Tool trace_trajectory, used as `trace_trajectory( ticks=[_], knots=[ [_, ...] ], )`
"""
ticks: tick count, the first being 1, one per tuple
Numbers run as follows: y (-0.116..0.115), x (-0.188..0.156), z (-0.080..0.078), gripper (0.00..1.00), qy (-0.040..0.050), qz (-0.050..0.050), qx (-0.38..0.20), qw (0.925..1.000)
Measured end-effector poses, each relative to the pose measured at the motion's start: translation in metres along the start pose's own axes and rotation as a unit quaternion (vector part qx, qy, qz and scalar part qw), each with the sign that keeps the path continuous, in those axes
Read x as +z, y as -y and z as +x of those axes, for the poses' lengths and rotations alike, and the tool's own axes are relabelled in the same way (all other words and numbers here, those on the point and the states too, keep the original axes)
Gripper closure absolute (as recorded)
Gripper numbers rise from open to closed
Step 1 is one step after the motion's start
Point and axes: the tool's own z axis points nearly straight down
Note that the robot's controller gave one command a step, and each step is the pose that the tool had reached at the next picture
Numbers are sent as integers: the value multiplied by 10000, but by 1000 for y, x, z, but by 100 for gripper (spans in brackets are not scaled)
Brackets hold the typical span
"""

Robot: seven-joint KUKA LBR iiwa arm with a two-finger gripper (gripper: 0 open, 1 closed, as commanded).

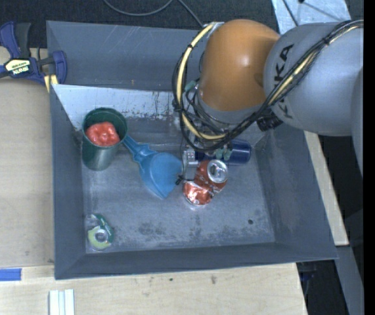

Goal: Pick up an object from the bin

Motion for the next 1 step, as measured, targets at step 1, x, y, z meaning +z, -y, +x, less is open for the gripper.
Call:
trace_trajectory(
  ticks=[1],
  knots=[
    [0,-5,-2,0,42,-4,7,10000]
  ],
)
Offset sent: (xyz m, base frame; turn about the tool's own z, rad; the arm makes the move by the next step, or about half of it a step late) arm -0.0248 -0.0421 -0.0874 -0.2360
